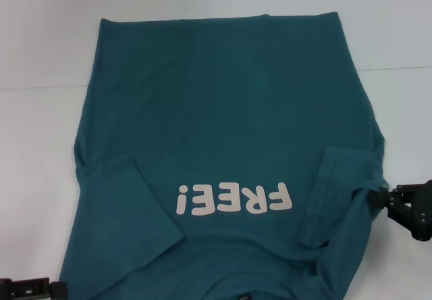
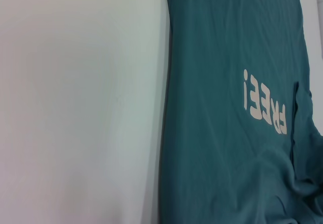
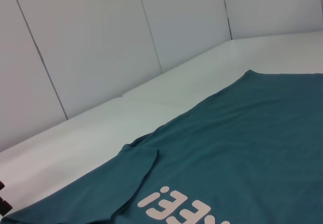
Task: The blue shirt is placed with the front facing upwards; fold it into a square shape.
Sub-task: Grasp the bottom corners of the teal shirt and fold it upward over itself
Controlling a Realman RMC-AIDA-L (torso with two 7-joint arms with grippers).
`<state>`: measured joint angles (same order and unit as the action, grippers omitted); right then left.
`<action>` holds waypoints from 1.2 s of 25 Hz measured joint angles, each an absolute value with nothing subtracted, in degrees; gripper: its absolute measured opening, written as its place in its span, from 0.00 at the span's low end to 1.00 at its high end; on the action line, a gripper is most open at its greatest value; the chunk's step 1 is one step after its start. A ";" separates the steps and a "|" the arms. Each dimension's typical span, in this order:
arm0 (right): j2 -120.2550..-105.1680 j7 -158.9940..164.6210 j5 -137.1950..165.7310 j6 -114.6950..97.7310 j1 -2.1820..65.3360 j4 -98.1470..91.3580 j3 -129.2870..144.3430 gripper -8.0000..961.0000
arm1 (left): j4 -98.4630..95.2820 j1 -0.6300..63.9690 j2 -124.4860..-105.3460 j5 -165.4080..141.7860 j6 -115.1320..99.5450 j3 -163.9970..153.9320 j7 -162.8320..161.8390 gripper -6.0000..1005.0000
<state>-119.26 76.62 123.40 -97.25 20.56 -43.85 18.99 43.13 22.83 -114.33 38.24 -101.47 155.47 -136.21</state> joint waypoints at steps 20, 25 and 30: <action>-119.11 75.95 123.39 -96.57 20.57 -43.22 19.25 0.04 | 40.16 24.49 -115.03 36.61 -99.54 153.89 -136.32 0.90; -119.08 75.84 123.40 -96.49 20.57 -43.18 19.25 0.04 | 39.14 25.11 -115.10 36.63 -98.45 153.25 -136.41 0.90; -119.02 75.84 123.40 -96.49 20.57 -43.15 19.25 0.04 | 39.31 25.01 -114.79 36.65 -97.82 153.49 -137.05 0.90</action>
